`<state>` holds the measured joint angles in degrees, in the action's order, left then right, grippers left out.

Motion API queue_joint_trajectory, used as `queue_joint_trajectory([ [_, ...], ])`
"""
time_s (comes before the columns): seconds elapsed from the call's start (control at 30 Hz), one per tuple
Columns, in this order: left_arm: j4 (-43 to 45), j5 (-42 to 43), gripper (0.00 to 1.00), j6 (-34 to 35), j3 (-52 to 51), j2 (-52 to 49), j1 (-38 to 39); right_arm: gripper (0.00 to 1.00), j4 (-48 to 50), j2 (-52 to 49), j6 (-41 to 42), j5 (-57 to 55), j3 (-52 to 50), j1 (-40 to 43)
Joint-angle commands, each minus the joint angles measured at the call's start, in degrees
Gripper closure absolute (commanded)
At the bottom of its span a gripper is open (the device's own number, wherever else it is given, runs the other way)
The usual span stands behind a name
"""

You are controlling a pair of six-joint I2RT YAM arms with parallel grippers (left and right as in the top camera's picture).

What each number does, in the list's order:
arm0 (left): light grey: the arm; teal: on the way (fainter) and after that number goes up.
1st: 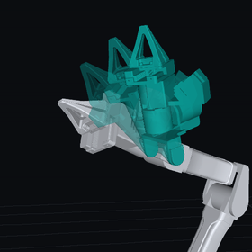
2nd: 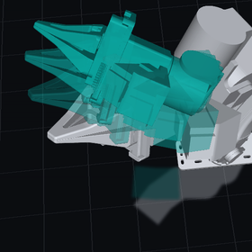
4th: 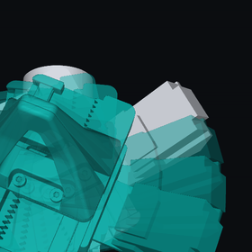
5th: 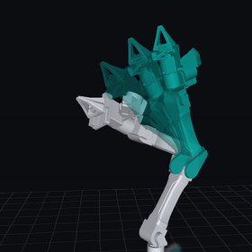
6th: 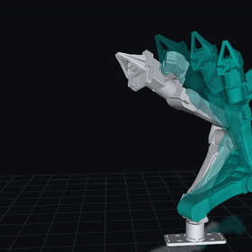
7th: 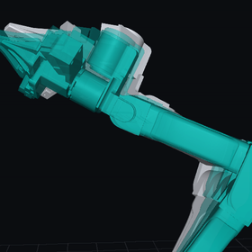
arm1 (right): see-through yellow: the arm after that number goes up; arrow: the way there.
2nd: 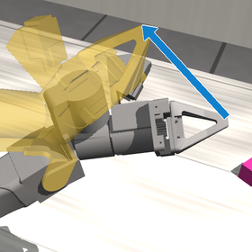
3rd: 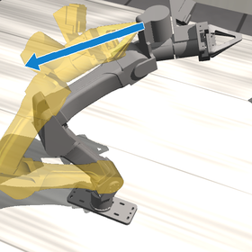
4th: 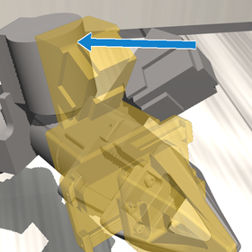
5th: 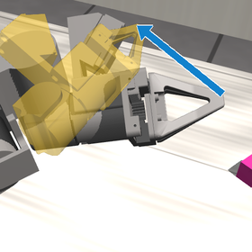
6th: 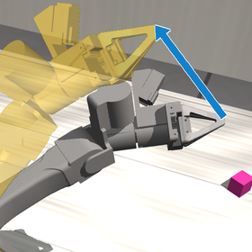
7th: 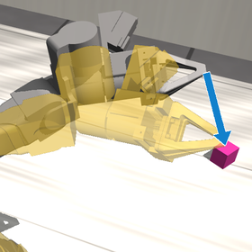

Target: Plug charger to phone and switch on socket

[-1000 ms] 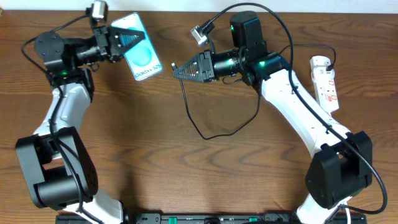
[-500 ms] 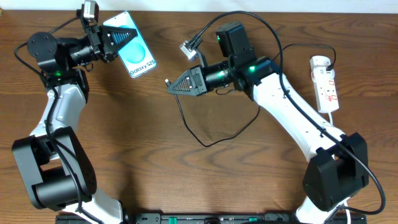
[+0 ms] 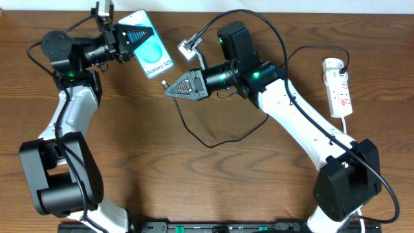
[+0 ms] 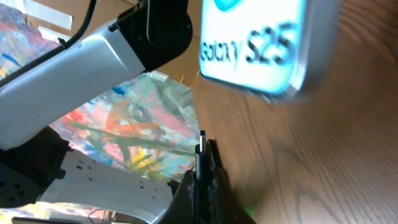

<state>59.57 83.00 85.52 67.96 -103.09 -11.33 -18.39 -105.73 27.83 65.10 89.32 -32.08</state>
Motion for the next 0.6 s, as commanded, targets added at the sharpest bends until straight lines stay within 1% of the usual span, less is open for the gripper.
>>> queue_joint_trajectory([
  [0.0,0.52,-1.42,0.93,0.39,0.55,0.24,0.24,0.99,0.22,0.72,1.33,1.25,0.85,-0.37],
  [0.1,0.52,-1.42,0.93,1.42,0.55,0.24,0.24,0.99,0.94,0.72,1.51,1.22,0.85,-0.37],
  [0.4,0.57,0.59,0.93,1.4,0.55,0.24,0.24,0.99,1.29,0.72,2.36,-0.87,0.85,-0.17],
  [0.57,3.13,3.1,0.93,1.4,0.55,0.24,0.24,0.99,1.36,0.72,3.02,-1.99,0.85,-0.17],
])
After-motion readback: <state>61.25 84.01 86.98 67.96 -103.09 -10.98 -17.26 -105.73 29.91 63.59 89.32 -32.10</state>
